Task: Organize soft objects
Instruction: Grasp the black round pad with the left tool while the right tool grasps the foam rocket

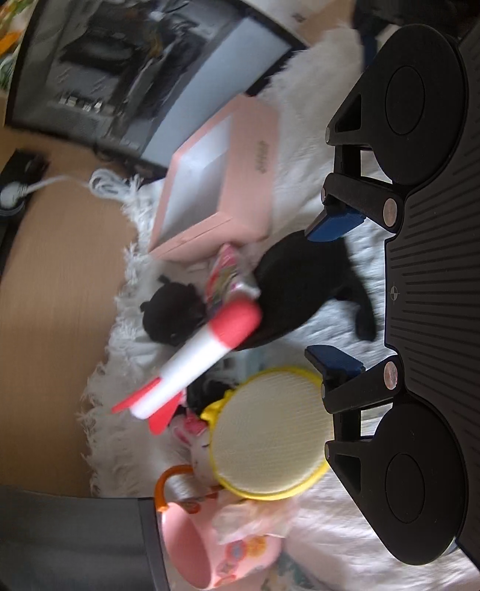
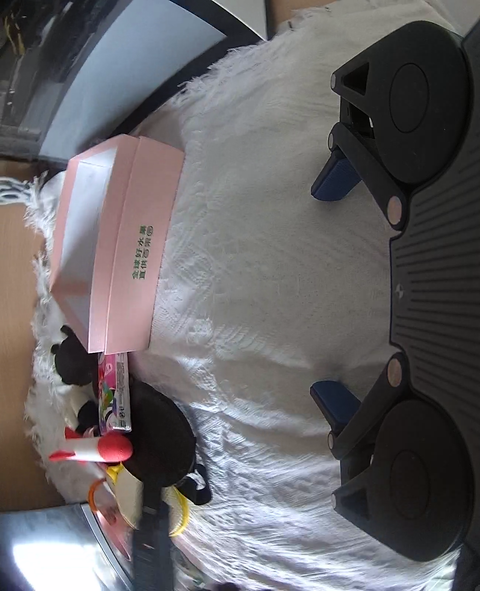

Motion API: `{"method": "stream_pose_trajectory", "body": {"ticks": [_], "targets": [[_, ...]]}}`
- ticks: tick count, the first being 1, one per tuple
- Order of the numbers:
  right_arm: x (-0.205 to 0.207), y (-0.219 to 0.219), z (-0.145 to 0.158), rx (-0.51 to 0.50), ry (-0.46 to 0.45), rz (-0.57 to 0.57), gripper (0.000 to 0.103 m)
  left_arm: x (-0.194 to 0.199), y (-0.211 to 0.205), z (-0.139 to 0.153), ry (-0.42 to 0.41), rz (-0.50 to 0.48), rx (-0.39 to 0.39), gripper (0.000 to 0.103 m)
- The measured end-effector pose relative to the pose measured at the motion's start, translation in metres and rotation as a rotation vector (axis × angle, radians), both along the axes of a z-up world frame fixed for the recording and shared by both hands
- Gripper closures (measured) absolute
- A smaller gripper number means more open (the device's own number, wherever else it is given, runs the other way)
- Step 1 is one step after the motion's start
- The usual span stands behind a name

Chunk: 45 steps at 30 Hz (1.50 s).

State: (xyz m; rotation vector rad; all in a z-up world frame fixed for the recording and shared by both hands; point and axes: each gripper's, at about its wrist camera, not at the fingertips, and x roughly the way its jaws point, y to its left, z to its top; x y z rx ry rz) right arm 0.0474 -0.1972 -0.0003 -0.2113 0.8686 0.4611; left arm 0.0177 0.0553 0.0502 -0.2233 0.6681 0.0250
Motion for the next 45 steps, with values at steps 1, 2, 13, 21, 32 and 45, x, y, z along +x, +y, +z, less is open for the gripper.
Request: {"method": "stream_pose_trajectory", "body": {"ticks": [1,2,13,21,32,45], "targets": [[-0.001,-0.006,-0.001,0.007,-0.018,0.012,0.0,0.006,0.003,0.002,0.009,0.007,-0.008,0.035],[-0.001,-0.012,-0.001,0.017,-0.029,0.014,0.0,0.013,0.006,0.004,0.02,0.019,-0.016,0.035],[0.007,-0.061,0.03,0.1,-0.105,0.064,0.003,0.069,0.01,-0.027,0.114,0.136,-0.128,0.057],[0.025,-0.055,0.036,0.026,-0.205,0.175,0.009,0.077,-0.004,-0.016,0.086,0.183,-0.101,0.076],[0.034,-0.037,0.043,0.05,-0.209,0.204,0.012,0.083,-0.03,-0.016,0.177,0.202,-0.146,0.072],[0.062,0.017,0.074,0.025,-0.295,0.31,0.012,0.03,-0.013,-0.015,0.124,0.195,-0.274,0.079]]}}
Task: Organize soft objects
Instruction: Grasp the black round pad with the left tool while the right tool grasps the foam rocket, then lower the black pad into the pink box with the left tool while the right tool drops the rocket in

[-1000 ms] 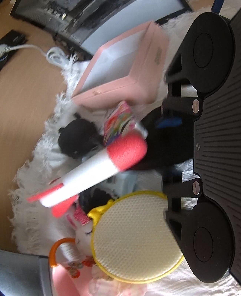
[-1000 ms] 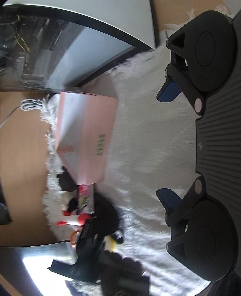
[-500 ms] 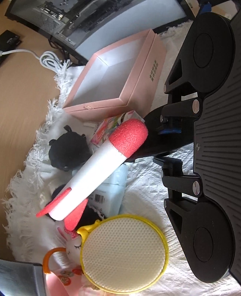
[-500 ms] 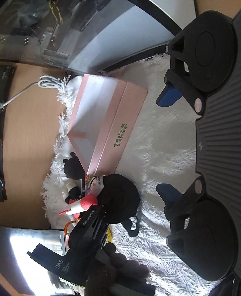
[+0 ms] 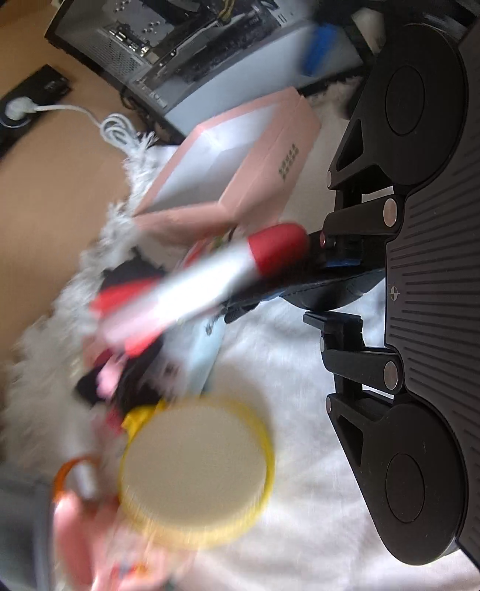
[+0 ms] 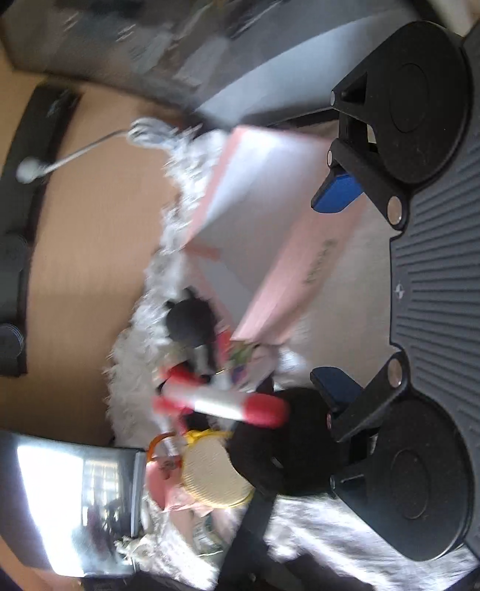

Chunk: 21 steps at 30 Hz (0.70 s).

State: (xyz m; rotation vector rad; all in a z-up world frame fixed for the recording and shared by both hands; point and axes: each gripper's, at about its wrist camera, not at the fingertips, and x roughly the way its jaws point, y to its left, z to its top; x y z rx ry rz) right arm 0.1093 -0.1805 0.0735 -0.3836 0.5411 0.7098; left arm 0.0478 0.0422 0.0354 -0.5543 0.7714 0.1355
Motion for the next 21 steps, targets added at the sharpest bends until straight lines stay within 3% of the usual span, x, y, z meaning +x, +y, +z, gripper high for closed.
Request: {"method": "stream_pose_trajectory", "body": {"ticks": [4,8,12,14,16,17,18,21], "targets": [[0.01,0.042,0.015,0.017,0.004,0.109,0.012,-0.042,0.016,0.012,-0.024,0.063,0.093,0.08],[0.024,0.099,0.018,0.046,0.122,0.224,0.02,-0.076,0.038,0.022,-0.015,0.137,0.193,0.08],[0.037,0.158,-0.006,-0.04,0.15,0.189,0.026,-0.097,0.052,0.025,-0.018,0.209,0.198,0.08],[0.042,0.176,-0.027,-0.107,0.148,0.147,0.035,-0.104,0.052,0.028,-0.019,0.231,0.206,0.08],[0.046,0.186,-0.046,-0.173,0.175,0.124,0.056,-0.111,0.05,0.029,-0.023,0.235,0.214,0.08],[0.045,0.186,-0.051,-0.183,0.161,0.122,0.057,-0.113,0.049,0.029,-0.024,0.23,0.209,0.08],[0.043,0.185,-0.05,-0.185,0.133,0.132,0.066,-0.113,0.048,0.029,-0.023,0.222,0.206,0.08],[0.036,0.174,-0.033,-0.146,0.159,0.183,0.072,-0.113,0.045,0.029,-0.02,0.198,0.201,0.08]]}}
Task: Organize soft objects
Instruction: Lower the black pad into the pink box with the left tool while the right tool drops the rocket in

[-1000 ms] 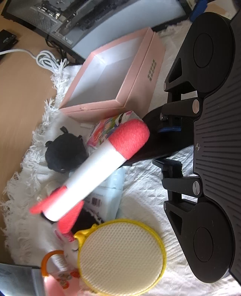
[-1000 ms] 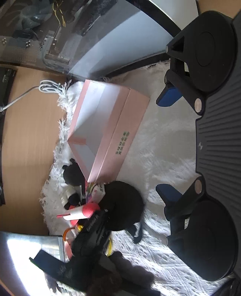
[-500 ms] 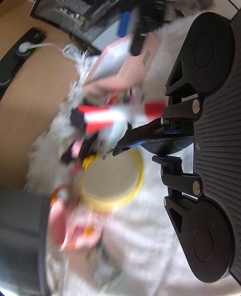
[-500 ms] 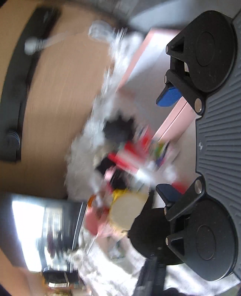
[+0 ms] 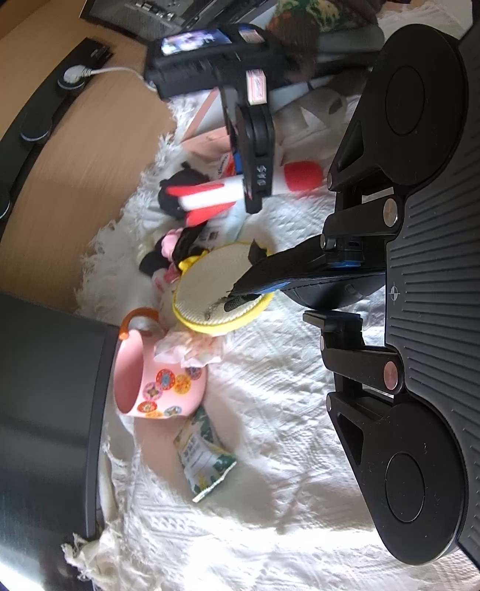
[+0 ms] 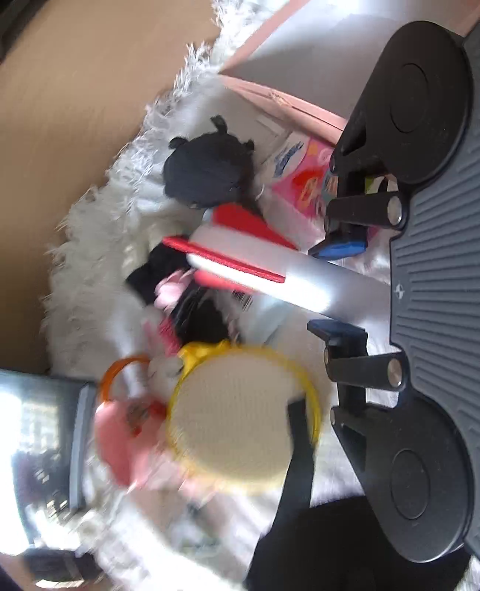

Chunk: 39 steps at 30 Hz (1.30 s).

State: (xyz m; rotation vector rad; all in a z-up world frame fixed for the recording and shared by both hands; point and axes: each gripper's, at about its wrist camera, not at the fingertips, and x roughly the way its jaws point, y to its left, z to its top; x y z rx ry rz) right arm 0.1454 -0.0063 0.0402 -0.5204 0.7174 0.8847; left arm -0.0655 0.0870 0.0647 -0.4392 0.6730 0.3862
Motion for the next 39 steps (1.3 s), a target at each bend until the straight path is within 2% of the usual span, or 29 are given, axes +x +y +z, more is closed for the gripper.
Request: {"method": "stream_pose_trajectory", "body": {"ticks": [4,9,14,18,22,24,25,26,28,30,31,33,34,35,39], "targets": [[-0.018,-0.035,0.04,0.094,-0.002,0.032,0.075,0.006,-0.007,0.008,0.0,-0.065,0.01,0.08],[-0.03,-0.099,0.067,0.139,0.011,-0.025,0.076,0.028,-0.032,0.027,-0.014,-0.253,0.054,0.08],[-0.046,-0.172,0.065,0.112,-0.02,-0.189,0.076,0.064,-0.057,0.05,-0.091,-0.448,0.06,0.08],[-0.056,-0.209,0.057,0.099,-0.013,-0.349,0.076,0.117,-0.071,0.08,-0.188,-0.581,0.04,0.08],[-0.069,-0.236,0.058,0.125,-0.02,-0.472,0.076,0.177,-0.097,0.106,-0.28,-0.668,0.106,0.079],[-0.074,-0.244,0.058,0.127,-0.029,-0.521,0.076,0.212,-0.104,0.115,-0.306,-0.685,0.084,0.079],[-0.079,-0.254,0.057,0.126,-0.035,-0.542,0.076,0.23,-0.106,0.116,-0.31,-0.685,0.044,0.079],[-0.08,-0.261,0.057,0.123,-0.04,-0.56,0.076,0.251,-0.107,0.114,-0.3,-0.683,-0.014,0.077],[-0.088,-0.266,0.055,0.112,-0.05,-0.59,0.076,0.283,-0.112,0.1,-0.233,-0.673,-0.069,0.077],[-0.093,-0.269,0.056,0.101,-0.062,-0.605,0.076,0.306,-0.114,0.073,-0.155,-0.601,-0.051,0.077],[-0.095,-0.269,0.056,0.097,-0.07,-0.605,0.076,0.312,-0.115,0.058,-0.12,-0.573,-0.017,0.077],[-0.095,-0.266,0.06,0.089,-0.09,-0.591,0.076,0.318,-0.117,0.033,-0.056,-0.541,0.09,0.077],[-0.092,-0.262,0.061,0.089,-0.096,-0.583,0.076,0.316,-0.115,0.025,-0.041,-0.524,0.122,0.077],[-0.088,-0.259,0.064,0.094,-0.099,-0.572,0.076,0.311,-0.109,0.02,-0.041,-0.503,0.118,0.077],[-0.053,-0.241,0.09,0.152,-0.13,-0.501,0.076,0.277,-0.068,0.021,-0.092,-0.425,-0.083,0.077]]}}
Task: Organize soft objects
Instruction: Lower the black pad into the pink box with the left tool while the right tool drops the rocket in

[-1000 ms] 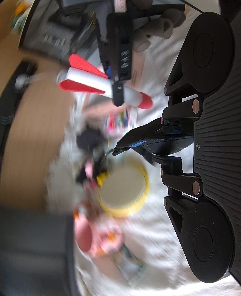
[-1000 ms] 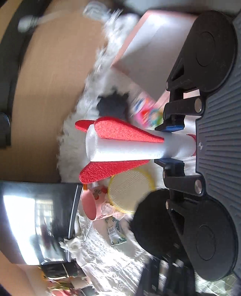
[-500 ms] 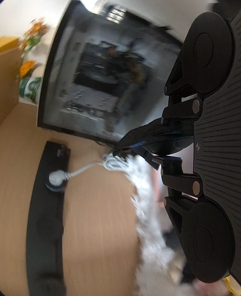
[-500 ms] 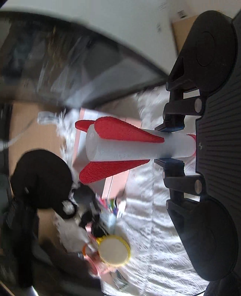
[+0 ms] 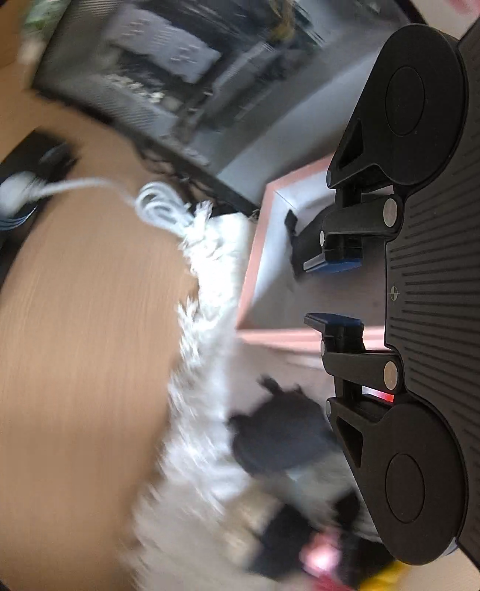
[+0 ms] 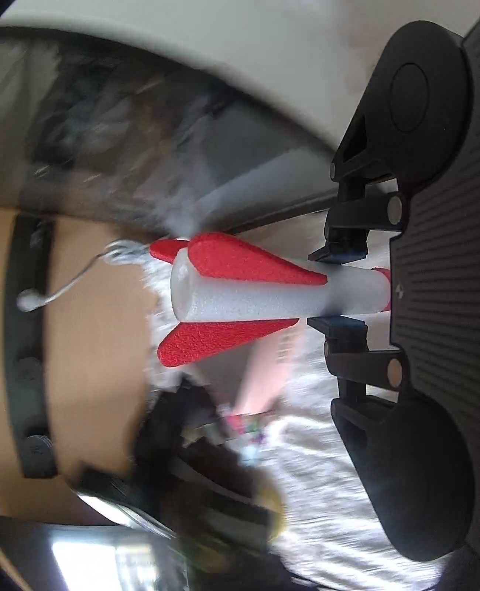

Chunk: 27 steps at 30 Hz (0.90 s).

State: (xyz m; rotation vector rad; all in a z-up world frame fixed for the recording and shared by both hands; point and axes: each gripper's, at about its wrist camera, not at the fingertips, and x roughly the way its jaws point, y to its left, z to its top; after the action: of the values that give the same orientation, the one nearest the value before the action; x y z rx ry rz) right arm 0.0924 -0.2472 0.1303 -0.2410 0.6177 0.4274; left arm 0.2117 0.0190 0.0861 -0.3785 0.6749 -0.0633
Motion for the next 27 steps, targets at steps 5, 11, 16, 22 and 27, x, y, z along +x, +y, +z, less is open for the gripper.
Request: {"method": "stream_pose_trajectory", "body": {"ticks": [5,11,16,22,27], "targets": [[0.083,0.036,0.034,0.03,-0.04,0.029,0.076,-0.054,0.015,0.0,0.046,0.093,-0.03,0.077],[0.185,0.073,0.005,-0.042,0.244,-0.009,0.076,-0.123,0.012,-0.006,0.052,0.021,-0.003,0.077],[0.212,0.076,-0.045,-0.103,0.396,-0.058,0.073,-0.159,0.02,-0.009,0.079,0.044,0.005,0.077],[0.188,0.066,-0.049,-0.076,0.241,-0.072,0.045,-0.174,0.039,-0.014,0.119,0.17,0.035,0.077],[0.138,0.068,-0.04,-0.084,0.05,0.032,0.034,-0.177,0.05,-0.019,0.152,0.277,0.076,0.077]]}}
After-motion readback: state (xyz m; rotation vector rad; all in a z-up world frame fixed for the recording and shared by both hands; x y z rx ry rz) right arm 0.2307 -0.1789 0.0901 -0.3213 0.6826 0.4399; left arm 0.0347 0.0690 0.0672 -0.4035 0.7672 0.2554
